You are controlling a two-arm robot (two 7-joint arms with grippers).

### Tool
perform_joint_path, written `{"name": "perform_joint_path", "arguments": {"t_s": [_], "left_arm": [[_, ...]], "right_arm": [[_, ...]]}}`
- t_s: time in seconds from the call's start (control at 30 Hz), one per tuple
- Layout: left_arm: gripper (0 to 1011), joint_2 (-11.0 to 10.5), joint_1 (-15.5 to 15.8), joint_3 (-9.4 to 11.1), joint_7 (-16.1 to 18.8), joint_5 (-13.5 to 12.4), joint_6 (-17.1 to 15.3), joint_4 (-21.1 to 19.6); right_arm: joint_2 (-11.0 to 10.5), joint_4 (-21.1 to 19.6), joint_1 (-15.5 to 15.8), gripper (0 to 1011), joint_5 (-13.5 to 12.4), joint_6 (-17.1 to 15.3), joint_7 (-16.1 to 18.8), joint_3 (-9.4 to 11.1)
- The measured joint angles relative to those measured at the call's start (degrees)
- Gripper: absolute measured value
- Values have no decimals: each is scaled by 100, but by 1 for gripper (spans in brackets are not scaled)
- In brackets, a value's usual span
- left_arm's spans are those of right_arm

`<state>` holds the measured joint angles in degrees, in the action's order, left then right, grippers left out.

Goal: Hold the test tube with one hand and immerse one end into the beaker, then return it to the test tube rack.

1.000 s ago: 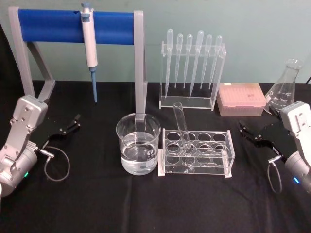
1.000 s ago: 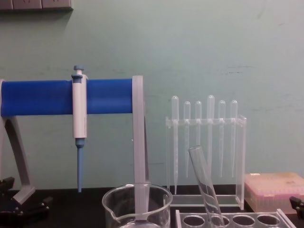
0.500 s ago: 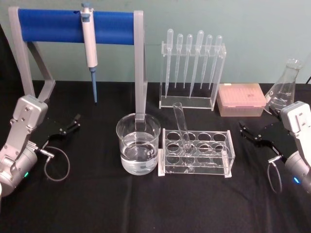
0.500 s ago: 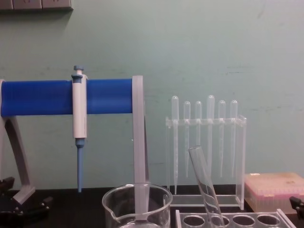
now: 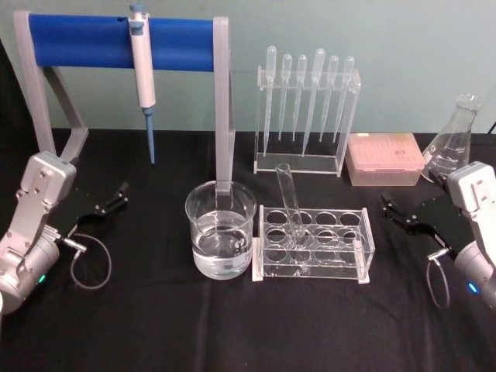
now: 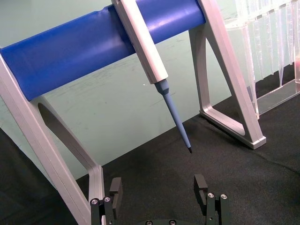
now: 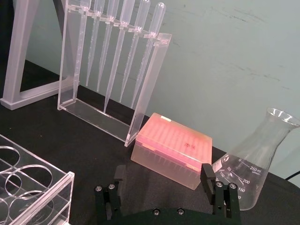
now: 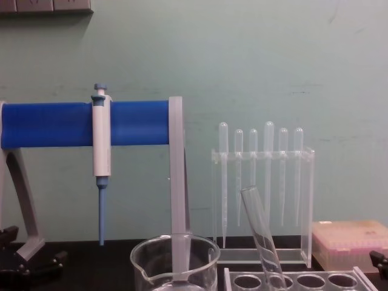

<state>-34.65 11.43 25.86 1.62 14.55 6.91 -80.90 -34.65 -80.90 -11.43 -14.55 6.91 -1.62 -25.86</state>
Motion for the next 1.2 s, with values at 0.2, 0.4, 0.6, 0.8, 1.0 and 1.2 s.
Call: {"name": "perform_joint_path", "arguments": {"t_s": [0.2,0.4,0.6,0.8,1.0,1.2], "left_arm": [[1000,0,0,0,0,0,0,0],[1000,0,0,0,0,0,0,0],[1000,0,0,0,0,0,0,0],[1000,0,0,0,0,0,0,0],[1000,0,0,0,0,0,0,0],[1000,0,0,0,0,0,0,0]], "right_arm": [[0,0,0,1000,0,0,0,0],[-150,-433,271,1002,277,-38,-157,109],[-430,-1323,732,1002,420,-55,-261,301],[-635,-2041,952,1000,-226,-244,509,412],[-673,-2267,757,1000,-836,-662,1450,330],[-511,-2118,333,1000,-1026,-1213,2000,129]]}}
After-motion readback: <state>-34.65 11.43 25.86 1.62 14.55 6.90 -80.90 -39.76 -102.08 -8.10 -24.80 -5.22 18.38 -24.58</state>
